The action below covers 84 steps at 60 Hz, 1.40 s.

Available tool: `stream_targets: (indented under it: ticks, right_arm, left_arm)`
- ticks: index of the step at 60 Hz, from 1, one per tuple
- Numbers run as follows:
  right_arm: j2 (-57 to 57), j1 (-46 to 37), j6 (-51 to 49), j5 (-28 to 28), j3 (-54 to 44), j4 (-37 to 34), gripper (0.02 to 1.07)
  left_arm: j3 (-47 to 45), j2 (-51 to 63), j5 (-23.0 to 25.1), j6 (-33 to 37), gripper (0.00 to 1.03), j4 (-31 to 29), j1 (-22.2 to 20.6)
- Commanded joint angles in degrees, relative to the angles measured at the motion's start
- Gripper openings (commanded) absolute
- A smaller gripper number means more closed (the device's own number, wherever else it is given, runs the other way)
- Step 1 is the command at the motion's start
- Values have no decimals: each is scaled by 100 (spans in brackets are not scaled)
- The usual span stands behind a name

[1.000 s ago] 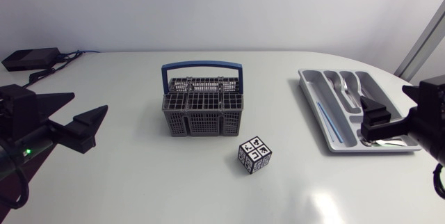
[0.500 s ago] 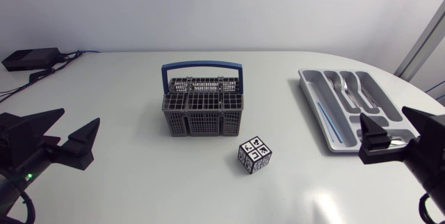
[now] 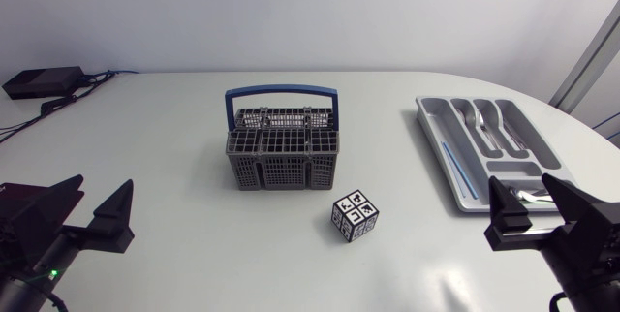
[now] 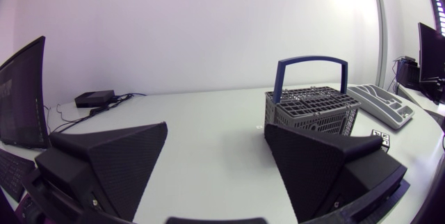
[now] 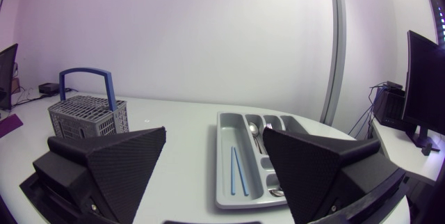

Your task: Transfer all utensils from the basket to the drawer tray.

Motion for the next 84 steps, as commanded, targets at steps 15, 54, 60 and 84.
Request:
stream_targets:
  ticks: [15,54,60,84]
  right_arm:
    - [-86,-45,239,-16,-152,106,103]
    - [-86,-45,239,-16,-152,106,103]
    - [-86,-45,239,-16,-152,106,103]
    - [-86,-45,239,-16,-152,106,103]
  left_arm:
    - [-445,-510,-231,-403,98,121,-93]
    - [-445,-510,-231,-403,98,121,-93]
    - [-445,-510,-231,-403,98,121,-93]
    - [-445,-510,-231,-403,98,121,-93]
